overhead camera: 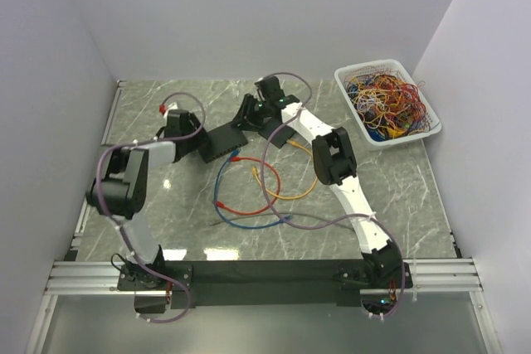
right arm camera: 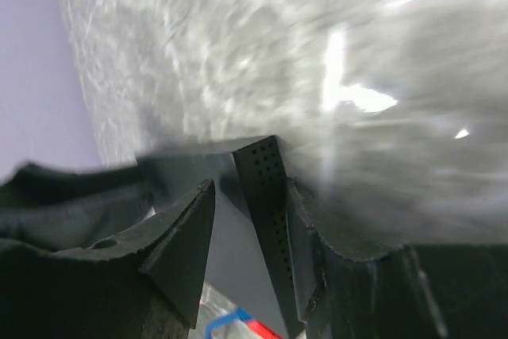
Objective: Insert the plug into the switch port
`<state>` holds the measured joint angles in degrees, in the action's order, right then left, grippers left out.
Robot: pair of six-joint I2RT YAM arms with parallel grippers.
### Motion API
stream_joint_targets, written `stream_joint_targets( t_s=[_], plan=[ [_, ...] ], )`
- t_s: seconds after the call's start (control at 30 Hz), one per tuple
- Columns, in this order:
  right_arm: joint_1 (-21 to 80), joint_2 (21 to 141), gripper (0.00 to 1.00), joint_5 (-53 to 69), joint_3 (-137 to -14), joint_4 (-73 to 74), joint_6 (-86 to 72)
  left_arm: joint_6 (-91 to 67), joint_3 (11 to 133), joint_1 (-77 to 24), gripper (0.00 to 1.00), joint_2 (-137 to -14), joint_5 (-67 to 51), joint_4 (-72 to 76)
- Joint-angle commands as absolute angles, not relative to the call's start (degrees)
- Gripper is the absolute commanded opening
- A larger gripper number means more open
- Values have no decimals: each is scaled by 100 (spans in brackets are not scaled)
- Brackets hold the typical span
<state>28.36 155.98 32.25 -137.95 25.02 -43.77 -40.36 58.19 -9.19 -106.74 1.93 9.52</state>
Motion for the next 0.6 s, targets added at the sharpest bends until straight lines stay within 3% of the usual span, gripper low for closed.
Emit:
stream_joint_targets(
  t_s=[0.0, 0.3, 0.37, 0.5, 0.57],
  plan=[
    [3682, 15522, 48, 3595, -13290, 2734, -4412, -4771, 4924, -1266, 67, -9933, -344, 782],
    [3823, 15347, 48, 3587, -13350, 1748, -4422, -5142, 3867, -1266, 71, -8860, 219, 502],
    [3780, 15092, 52, 3376, -13150, 1837, -4027, -5072, 3867, -1266, 72, -8675, 430, 309],
    [3753, 13759, 69, 2726, -12131, 1618, -3376, -4949, 3920, -1213, 73, -8271, 905, 18],
    [3762, 13388, 83, 2278, -11875, 1678, -2990, -4852, 3867, -1204, 73, -7999, 1019, 18]
  ],
)
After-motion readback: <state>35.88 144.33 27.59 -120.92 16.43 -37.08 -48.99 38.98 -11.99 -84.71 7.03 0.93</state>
